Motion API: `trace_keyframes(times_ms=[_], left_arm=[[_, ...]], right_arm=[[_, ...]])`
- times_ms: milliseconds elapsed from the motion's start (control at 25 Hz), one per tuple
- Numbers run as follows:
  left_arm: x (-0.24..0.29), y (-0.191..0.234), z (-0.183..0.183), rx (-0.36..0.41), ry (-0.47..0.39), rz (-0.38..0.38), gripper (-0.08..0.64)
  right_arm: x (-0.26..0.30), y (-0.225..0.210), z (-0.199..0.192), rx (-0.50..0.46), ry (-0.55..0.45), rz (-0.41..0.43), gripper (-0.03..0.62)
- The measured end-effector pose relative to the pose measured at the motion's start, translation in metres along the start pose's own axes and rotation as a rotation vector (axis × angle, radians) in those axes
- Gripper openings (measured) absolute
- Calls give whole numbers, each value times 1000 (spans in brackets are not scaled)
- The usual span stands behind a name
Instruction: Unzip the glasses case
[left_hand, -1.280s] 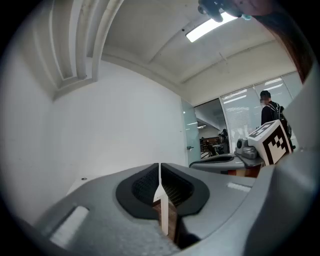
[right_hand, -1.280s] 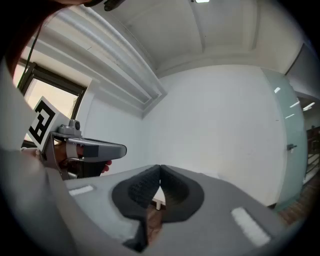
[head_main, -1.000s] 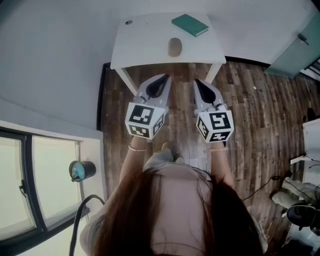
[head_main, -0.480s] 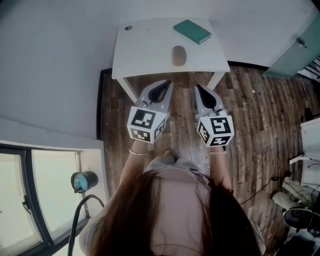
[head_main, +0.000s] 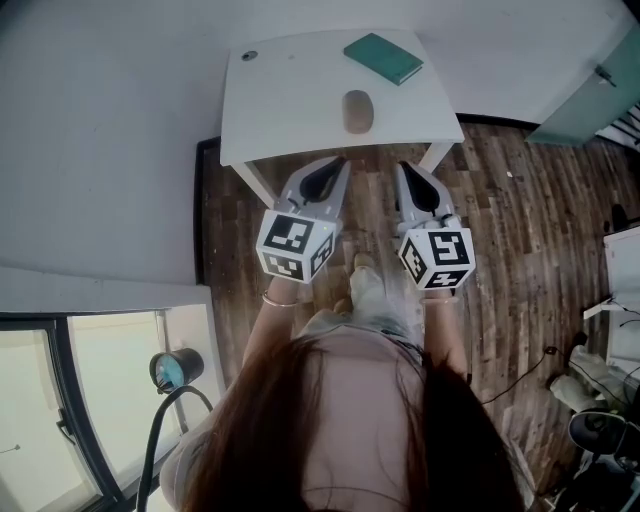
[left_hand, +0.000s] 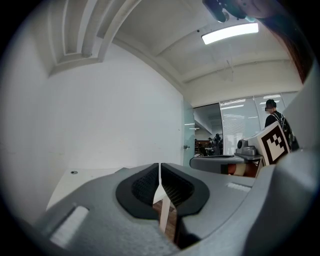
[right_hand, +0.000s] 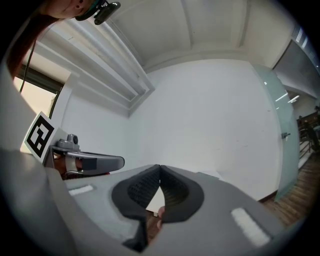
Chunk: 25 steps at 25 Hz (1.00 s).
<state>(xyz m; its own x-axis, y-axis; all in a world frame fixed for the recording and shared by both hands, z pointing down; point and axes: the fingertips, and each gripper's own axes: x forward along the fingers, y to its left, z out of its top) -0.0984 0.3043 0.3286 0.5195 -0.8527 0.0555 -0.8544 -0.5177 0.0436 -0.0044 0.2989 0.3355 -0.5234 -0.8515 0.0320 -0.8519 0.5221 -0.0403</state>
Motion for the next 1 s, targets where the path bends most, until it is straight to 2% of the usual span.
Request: trace_keyframes(times_ms=[480, 760, 1000], left_arm=[[71, 38, -6, -1, 20, 26, 23], [122, 60, -13, -31, 47, 46, 23], [160, 76, -21, -85, 61, 60, 23]], right_arm=[[67, -41, -13, -15, 46, 24, 3], [108, -72, -20, -6, 79, 70, 3], [138, -104, -23, 16, 84, 85, 3]])
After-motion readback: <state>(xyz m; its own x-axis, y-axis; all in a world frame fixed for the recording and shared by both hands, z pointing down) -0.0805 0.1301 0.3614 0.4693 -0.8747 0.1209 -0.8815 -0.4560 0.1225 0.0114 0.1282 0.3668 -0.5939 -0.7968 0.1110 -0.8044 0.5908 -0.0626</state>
